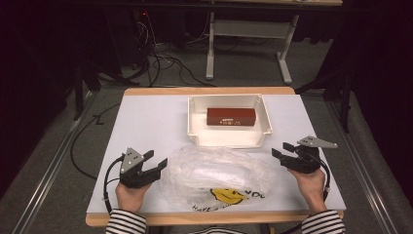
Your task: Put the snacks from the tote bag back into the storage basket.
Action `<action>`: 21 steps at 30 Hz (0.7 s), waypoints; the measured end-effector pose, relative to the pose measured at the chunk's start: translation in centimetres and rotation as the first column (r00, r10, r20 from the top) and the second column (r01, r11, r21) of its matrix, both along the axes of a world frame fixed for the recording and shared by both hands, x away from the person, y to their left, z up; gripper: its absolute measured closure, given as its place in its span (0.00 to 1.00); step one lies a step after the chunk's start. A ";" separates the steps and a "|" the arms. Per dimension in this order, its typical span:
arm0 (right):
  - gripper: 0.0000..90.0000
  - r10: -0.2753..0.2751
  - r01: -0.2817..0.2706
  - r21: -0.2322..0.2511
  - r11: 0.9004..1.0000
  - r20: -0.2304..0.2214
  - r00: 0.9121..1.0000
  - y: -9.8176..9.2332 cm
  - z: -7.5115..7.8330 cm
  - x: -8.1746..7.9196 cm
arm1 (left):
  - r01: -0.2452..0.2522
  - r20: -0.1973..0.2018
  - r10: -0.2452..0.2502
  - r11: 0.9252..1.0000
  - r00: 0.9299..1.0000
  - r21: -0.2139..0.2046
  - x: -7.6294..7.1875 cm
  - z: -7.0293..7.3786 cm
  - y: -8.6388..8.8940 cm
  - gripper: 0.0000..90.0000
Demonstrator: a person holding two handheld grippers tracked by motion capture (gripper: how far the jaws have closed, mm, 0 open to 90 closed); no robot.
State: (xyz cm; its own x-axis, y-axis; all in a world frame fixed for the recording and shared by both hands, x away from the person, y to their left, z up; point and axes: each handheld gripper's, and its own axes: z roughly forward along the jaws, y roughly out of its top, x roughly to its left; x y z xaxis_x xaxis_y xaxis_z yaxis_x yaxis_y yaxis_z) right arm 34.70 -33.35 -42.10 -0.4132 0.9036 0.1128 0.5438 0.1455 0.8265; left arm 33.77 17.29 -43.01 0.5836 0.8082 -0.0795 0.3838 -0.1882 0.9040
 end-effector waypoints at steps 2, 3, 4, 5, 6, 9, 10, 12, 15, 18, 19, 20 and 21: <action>0.47 -0.011 0.011 0.009 1.000 -0.003 1.000 -0.3 -0.2 -0.2 | -0.011 0.006 0.011 1.000 1.000 0.004 0.1 0.0 0.2 0.43; 0.47 -0.016 0.016 0.016 1.000 -0.005 1.000 -0.5 -0.3 -0.3 | -0.017 0.007 0.017 1.000 1.000 0.002 0.1 0.0 0.3 0.43; 0.47 -0.021 0.021 0.016 1.000 -0.008 1.000 -0.6 -0.5 -0.3 | -0.023 0.002 0.023 1.000 1.000 -0.001 0.3 0.0 0.4 0.43; 0.47 -0.029 0.030 0.023 0.999 -0.017 0.999 -0.8 -0.7 -0.4 | -0.027 -0.001 0.027 1.000 1.000 -0.002 0.4 0.0 0.5 0.42; 0.46 -0.031 0.032 0.021 0.999 -0.022 0.999 -0.9 -0.7 -0.4 | -0.030 -0.002 0.030 1.000 1.000 0.000 0.5 0.0 0.5 0.42; 0.46 -0.045 0.046 0.022 0.999 -0.024 0.999 -1.2 -1.0 -0.4 | -0.049 -0.005 0.049 0.999 0.999 0.003 0.8 0.0 0.7 0.42; 0.46 -0.048 0.049 0.025 0.998 -0.026 0.998 -1.3 -1.1 -0.5 | -0.057 -0.007 0.057 0.998 0.998 0.005 0.9 -0.1 0.8 0.41; 0.46 -0.055 0.056 0.023 0.998 -0.025 0.998 -1.7 -1.3 -0.4 | -0.072 -0.009 0.072 0.997 0.997 0.012 1.2 -0.2 0.8 0.40; 0.46 -0.079 0.080 0.031 0.996 -0.036 0.996 -2.2 -1.6 -0.3 | -0.091 -0.011 0.091 0.996 0.996 0.015 1.7 -0.4 0.8 0.40; 0.46 -0.093 0.094 0.028 0.995 -0.046 0.995 -2.6 -1.9 -0.2 | -0.106 -0.014 0.106 0.994 0.994 0.017 2.2 -0.6 0.6 0.39; 0.46 -0.097 0.099 0.029 0.995 -0.053 0.994 -2.6 -2.0 -0.2 | -0.107 -0.019 0.107 0.994 0.994 0.020 2.4 -0.8 0.6 0.39; 0.46 -0.095 0.097 0.022 0.995 -0.050 0.994 -2.7 -2.1 -0.1 | -0.108 -0.024 0.109 0.994 0.994 0.022 2.5 -0.9 0.5 0.39; 0.46 -0.101 0.103 0.023 0.994 -0.057 0.993 -2.8 -2.2 -0.1 | -0.109 -0.026 0.110 0.994 0.994 0.024 2.7 -0.9 0.5 0.39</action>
